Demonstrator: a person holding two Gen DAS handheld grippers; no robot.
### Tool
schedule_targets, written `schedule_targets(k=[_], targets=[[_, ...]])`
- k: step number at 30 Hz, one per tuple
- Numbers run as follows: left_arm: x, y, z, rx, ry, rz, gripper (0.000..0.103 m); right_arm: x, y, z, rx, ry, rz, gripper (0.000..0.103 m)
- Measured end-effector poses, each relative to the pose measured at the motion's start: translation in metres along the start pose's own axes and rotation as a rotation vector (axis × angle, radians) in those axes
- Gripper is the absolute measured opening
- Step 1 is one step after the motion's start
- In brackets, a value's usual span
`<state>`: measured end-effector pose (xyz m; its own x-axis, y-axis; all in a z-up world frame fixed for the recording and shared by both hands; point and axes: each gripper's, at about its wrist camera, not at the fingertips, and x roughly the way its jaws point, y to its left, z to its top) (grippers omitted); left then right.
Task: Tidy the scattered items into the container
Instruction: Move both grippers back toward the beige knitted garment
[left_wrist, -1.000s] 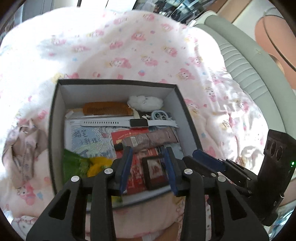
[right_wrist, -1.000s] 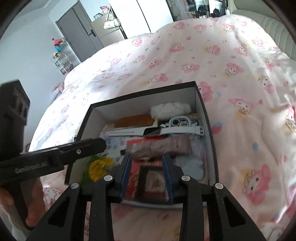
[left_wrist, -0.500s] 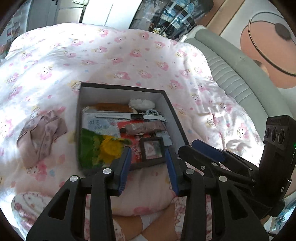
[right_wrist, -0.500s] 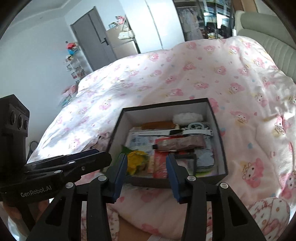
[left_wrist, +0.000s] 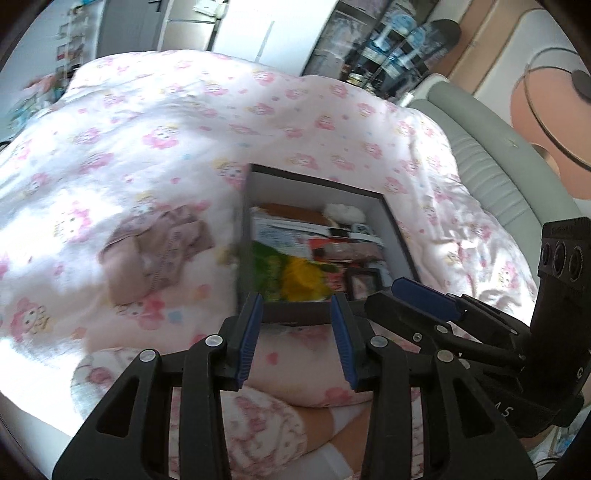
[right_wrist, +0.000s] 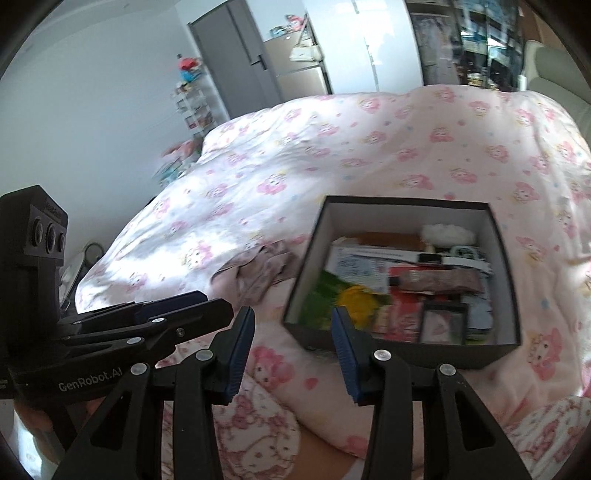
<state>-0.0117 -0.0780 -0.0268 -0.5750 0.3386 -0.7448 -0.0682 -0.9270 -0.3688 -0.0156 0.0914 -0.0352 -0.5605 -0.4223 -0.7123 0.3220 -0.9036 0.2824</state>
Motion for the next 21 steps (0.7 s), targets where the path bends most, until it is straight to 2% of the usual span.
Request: schedule_targets(k=[6,11,16,21], targets=[[-0.007,0.05,-0.006,-0.102,-0.019,0.064,0.038,0.034,0.032,0.002,-0.038,0.043,0.064,0.039],[-0.003,0.095,-0.009,-0.177,-0.006,0.11,0.041,0.078,0.058,0.008,-0.057,0.094,0.11,0.039],[0.007,0.15,-0.013,-0.258,0.013,0.143,0.042,0.13,0.077,0.013,-0.072,0.17,0.111,0.039],[0.035,0.207,-0.007,-0.334,0.073,0.145,0.043,0.19,0.084,0.013,-0.05,0.265,0.094,0.039]])
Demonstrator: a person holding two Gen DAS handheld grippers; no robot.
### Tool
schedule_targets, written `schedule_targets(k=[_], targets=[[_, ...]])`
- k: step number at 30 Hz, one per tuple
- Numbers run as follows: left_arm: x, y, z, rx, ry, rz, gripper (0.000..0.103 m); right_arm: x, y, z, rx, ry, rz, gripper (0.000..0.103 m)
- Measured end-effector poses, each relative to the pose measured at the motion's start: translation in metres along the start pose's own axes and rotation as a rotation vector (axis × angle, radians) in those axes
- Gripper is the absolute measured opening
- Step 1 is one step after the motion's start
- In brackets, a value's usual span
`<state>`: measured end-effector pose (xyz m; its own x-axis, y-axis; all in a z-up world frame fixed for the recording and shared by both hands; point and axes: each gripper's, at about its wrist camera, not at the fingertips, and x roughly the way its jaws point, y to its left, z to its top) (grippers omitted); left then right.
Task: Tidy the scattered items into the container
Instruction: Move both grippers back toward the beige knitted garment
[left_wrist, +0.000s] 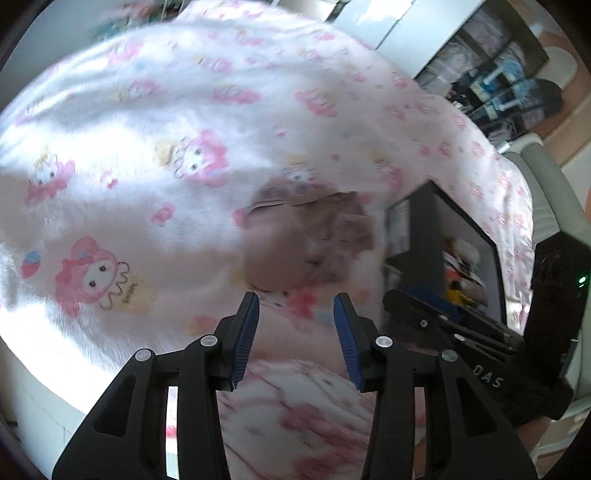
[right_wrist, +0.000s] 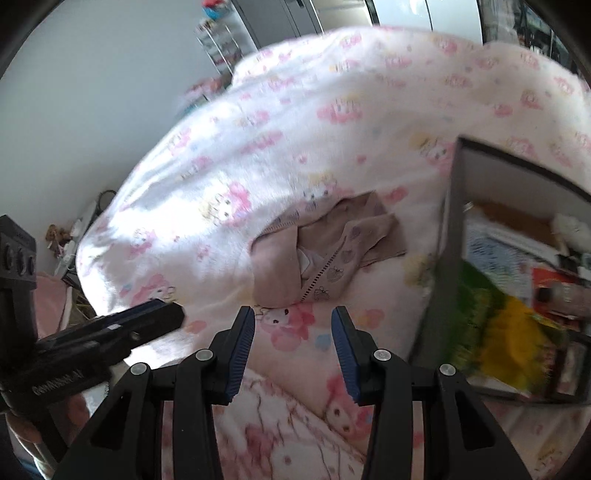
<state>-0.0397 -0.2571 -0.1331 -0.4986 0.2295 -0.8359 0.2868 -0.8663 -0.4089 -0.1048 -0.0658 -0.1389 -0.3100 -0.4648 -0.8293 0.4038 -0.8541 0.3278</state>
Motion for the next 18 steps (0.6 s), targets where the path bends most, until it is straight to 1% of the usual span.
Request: schedule_targets(k=[4,5,7,10,11,12,14,15,16,17,18], targets=[[0.037,0.032,0.017,-0.069,0.066,0.018,0.043,0.05,-0.011,0.01,0.098,0.086,-0.023,0.039],[0.046,0.038,0.02,-0.088,0.081,0.003,0.043,0.064,-0.015,0.012,0.125,0.11,-0.021,0.039],[0.064,0.048,0.026,-0.111,0.121,-0.044,0.043,0.082,-0.018,0.015,0.138,0.145,-0.031,0.039],[0.087,0.051,0.037,-0.091,0.173,-0.067,0.044,0.099,-0.024,0.018,0.139,0.161,-0.074,0.039],[0.095,0.051,0.042,-0.092,0.186,-0.076,0.045,0.105,-0.028,0.019,0.153,0.171,-0.076,0.039],[0.104,0.051,0.046,-0.099,0.2,-0.087,0.049,0.11,-0.031,0.019,0.165,0.18,-0.067,0.039],[0.121,0.051,0.051,-0.114,0.231,-0.112,0.049,0.122,-0.038,0.02,0.193,0.202,-0.047,0.039],[0.127,0.051,0.053,-0.119,0.244,-0.126,0.047,0.125,-0.041,0.02,0.2,0.204,-0.041,0.039],[0.132,0.049,0.053,-0.118,0.254,-0.135,0.038,0.128,-0.042,0.019,0.209,0.203,-0.022,0.038],[0.135,0.046,0.052,-0.112,0.259,-0.146,0.027,0.128,-0.042,0.018,0.208,0.196,-0.012,0.034],[0.136,0.044,0.051,-0.11,0.26,-0.132,0.012,0.126,-0.04,0.018,0.191,0.186,-0.008,0.022]])
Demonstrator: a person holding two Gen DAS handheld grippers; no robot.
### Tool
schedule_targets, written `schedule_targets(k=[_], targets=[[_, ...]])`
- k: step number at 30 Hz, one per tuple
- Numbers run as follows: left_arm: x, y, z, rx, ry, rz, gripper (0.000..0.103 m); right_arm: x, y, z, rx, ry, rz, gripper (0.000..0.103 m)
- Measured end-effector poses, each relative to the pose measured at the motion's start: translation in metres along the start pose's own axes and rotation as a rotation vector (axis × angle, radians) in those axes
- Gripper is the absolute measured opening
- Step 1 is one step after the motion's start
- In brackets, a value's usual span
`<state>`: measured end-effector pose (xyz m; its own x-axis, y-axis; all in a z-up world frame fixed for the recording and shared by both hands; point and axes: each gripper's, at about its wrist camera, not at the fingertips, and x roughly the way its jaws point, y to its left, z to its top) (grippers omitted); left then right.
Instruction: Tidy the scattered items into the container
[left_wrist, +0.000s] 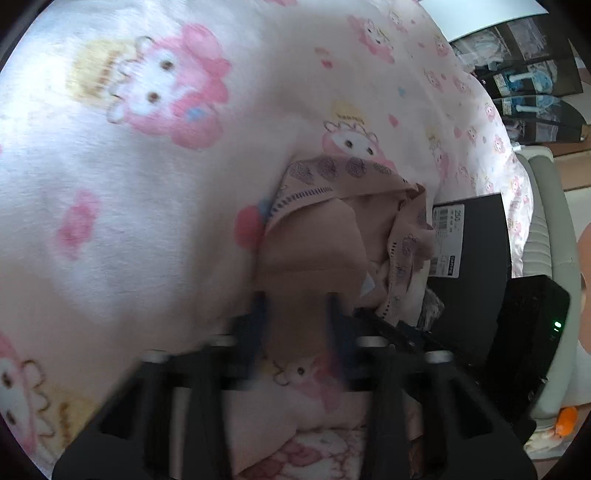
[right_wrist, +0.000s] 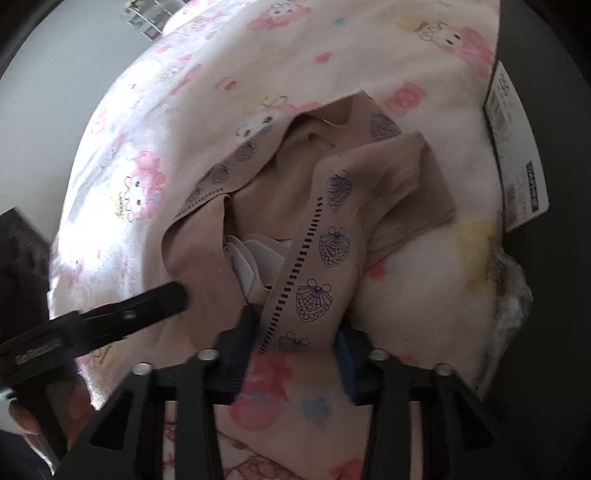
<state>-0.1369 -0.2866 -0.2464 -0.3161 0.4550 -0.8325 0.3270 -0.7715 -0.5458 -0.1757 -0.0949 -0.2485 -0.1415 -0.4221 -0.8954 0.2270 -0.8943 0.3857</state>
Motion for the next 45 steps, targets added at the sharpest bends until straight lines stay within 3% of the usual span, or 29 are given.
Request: schedule_targets(k=[1,3,5,12,15,18,20,22,24,29,32,33,34,35,37,41,45], targets=[[0.0,-0.002,-0.001,0.0,-0.011,0.02,0.005,-0.001,0.002,-0.001,-0.014,-0.005,-0.001,0.013],[-0.009,-0.003,-0.005,-0.003,-0.044,0.002,0.002,-0.008,0.005,-0.003,-0.035,-0.025,0.003,0.009],[-0.028,-0.003,-0.014,-0.004,-0.09,-0.037,0.001,-0.02,0.007,-0.007,-0.041,-0.039,0.036,0.008],[-0.1,0.0,-0.049,0.001,-0.242,-0.059,0.0,-0.071,0.03,-0.031,-0.096,-0.077,0.163,0.007],[-0.103,0.003,-0.055,-0.004,-0.229,-0.098,0.001,-0.088,0.045,-0.041,-0.141,-0.091,0.2,0.007],[-0.094,0.002,-0.058,0.002,-0.187,-0.062,0.003,-0.096,0.064,-0.047,-0.21,-0.125,0.173,0.007],[-0.085,0.001,-0.057,0.0,-0.166,-0.076,0.011,-0.092,0.064,-0.048,-0.221,-0.137,0.085,0.007],[-0.072,0.004,-0.051,0.01,-0.137,-0.076,0.034,-0.082,0.058,-0.042,-0.224,-0.129,-0.004,0.008],[-0.055,0.01,-0.042,0.005,-0.098,-0.036,0.042,-0.073,0.047,-0.038,-0.214,-0.087,-0.062,0.009],[-0.013,0.024,-0.021,-0.007,0.014,0.008,0.047,-0.054,0.024,-0.034,-0.16,-0.037,-0.082,0.016],[0.003,0.024,-0.014,-0.018,0.053,-0.071,0.049,-0.049,0.018,-0.031,-0.154,-0.012,-0.08,0.017],[0.008,0.022,-0.012,-0.019,0.069,-0.093,0.047,-0.047,0.016,-0.031,-0.151,-0.01,-0.08,0.017],[0.01,0.02,-0.012,-0.017,0.079,-0.101,0.026,-0.048,0.014,-0.03,-0.143,-0.009,-0.073,0.017],[0.013,0.02,-0.01,-0.017,0.088,-0.105,0.013,-0.049,0.013,-0.029,-0.141,-0.01,-0.069,0.017],[0.008,0.019,-0.012,-0.024,0.062,-0.107,0.001,-0.053,0.013,-0.028,-0.139,-0.018,-0.067,0.017],[-0.034,0.016,-0.023,-0.018,-0.058,-0.127,0.001,-0.066,0.016,-0.03,-0.152,-0.036,-0.056,0.017],[-0.099,0.021,-0.035,-0.009,-0.204,-0.08,0.001,-0.076,0.026,-0.034,-0.157,-0.044,-0.027,0.017]])
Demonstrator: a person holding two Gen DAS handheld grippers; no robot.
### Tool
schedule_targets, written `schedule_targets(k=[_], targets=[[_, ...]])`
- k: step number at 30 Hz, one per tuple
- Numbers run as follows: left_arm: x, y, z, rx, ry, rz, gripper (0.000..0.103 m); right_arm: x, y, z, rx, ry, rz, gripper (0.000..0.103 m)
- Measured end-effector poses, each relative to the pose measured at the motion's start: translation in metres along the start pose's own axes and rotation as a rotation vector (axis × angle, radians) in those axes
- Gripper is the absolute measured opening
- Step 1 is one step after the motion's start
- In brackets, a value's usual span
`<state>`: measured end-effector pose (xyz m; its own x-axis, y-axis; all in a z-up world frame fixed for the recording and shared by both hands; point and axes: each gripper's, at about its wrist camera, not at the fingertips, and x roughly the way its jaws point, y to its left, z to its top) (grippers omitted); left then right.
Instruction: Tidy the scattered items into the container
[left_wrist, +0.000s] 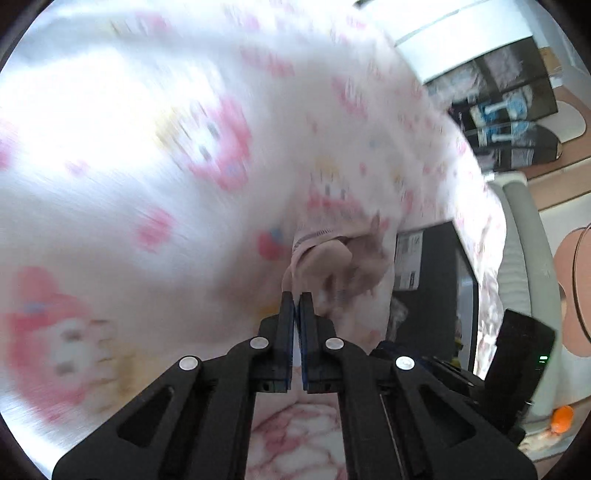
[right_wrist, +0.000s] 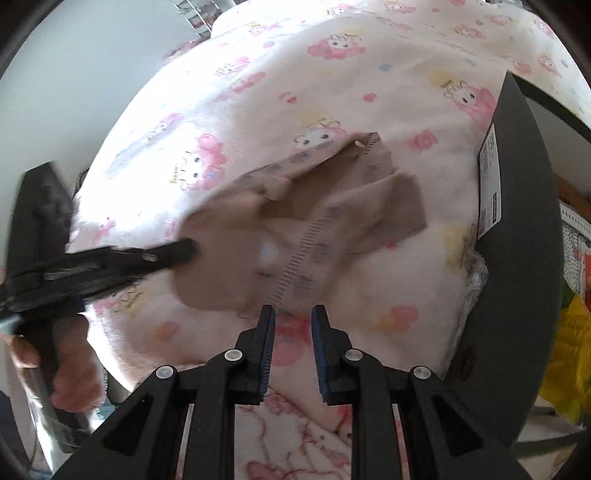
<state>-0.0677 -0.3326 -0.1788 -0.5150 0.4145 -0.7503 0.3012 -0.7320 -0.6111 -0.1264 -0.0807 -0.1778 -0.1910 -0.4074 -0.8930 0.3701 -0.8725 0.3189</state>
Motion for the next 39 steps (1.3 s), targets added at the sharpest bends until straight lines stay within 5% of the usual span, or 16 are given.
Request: schedule_targets(k=[7,11,15,18,21,24,31,36,39], targets=[[-0.108,-0.007,0.01,0.06,-0.203,0.09,0.001,-0.016,0.029,-0.005,-0.051,-0.044,0.055,0.017],[-0.131,-0.033,0.015,0.14,-0.234,0.076,0.001,-0.029,0.039,-0.006,-0.067,-0.072,0.082,0.017],[-0.083,-0.075,0.011,0.263,-0.099,0.014,0.002,-0.036,0.041,-0.006,-0.063,-0.097,0.1,0.017],[-0.031,-0.09,0.01,0.291,0.019,0.02,0.008,-0.034,0.039,-0.005,-0.062,-0.103,0.082,0.03],[-0.011,-0.095,0.01,0.334,0.028,0.023,0.015,-0.031,0.03,-0.005,-0.054,-0.095,0.059,0.032],[-0.017,-0.076,0.013,0.277,-0.022,0.015,0.03,-0.022,0.017,-0.003,-0.035,-0.078,0.025,0.032],[0.006,0.018,0.028,0.057,-0.024,0.195,0.032,0.025,-0.006,0.009,0.016,-0.006,-0.014,0.037],[0.031,0.055,0.034,-0.041,-0.003,0.113,0.052,0.062,-0.016,0.011,0.055,0.084,-0.036,0.046],[0.049,0.06,0.041,-0.064,0.001,0.088,0.052,0.081,-0.022,0.011,0.073,0.111,-0.042,0.052]])
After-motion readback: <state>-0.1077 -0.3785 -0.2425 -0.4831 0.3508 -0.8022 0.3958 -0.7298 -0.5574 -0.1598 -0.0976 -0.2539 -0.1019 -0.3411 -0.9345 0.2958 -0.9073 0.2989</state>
